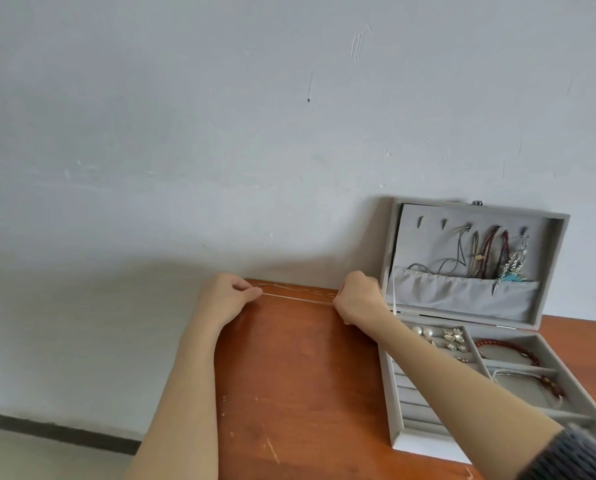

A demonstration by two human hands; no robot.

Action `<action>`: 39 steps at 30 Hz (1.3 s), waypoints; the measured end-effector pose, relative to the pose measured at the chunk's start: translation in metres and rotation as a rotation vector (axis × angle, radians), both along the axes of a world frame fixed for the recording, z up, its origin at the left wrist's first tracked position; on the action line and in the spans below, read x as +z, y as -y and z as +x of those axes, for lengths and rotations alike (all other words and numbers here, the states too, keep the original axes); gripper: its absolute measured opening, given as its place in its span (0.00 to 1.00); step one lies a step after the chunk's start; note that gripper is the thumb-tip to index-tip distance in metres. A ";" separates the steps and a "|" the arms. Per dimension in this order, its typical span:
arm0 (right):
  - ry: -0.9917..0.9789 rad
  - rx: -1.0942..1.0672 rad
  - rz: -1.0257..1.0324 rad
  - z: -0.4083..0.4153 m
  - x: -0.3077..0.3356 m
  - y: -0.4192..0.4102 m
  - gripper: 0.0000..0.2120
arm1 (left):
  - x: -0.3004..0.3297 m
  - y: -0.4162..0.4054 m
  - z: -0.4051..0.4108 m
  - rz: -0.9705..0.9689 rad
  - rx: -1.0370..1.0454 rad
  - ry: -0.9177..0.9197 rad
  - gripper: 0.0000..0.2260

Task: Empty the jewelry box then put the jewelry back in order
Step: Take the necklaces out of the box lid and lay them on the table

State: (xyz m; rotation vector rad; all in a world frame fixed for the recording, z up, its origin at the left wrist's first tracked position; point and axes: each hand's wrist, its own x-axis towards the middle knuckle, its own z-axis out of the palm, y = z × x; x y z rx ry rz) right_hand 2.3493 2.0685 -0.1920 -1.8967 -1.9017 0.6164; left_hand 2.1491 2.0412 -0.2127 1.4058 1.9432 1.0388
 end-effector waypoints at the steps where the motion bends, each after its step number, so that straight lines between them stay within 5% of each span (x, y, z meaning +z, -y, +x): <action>1: 0.025 0.004 0.011 0.000 0.000 0.000 0.12 | -0.001 -0.001 0.001 0.005 0.005 -0.012 0.05; 11: 0.219 0.118 0.229 0.005 0.001 0.023 0.11 | -0.005 -0.006 0.007 0.023 0.003 -0.116 0.04; 14: 0.311 0.280 0.310 0.006 -0.004 0.040 0.13 | -0.002 -0.003 0.016 -0.001 0.053 -0.287 0.07; 20: 0.634 0.403 0.167 0.003 -0.021 0.057 0.24 | 0.004 0.011 0.032 -0.066 -0.172 -0.450 0.10; 25: 0.646 0.361 0.153 0.002 -0.018 0.056 0.26 | 0.004 0.023 0.038 -0.398 -0.339 -0.608 0.24; 39: 0.673 0.309 0.128 0.007 -0.022 0.053 0.30 | 0.007 0.026 0.034 -0.427 -0.337 -0.628 0.26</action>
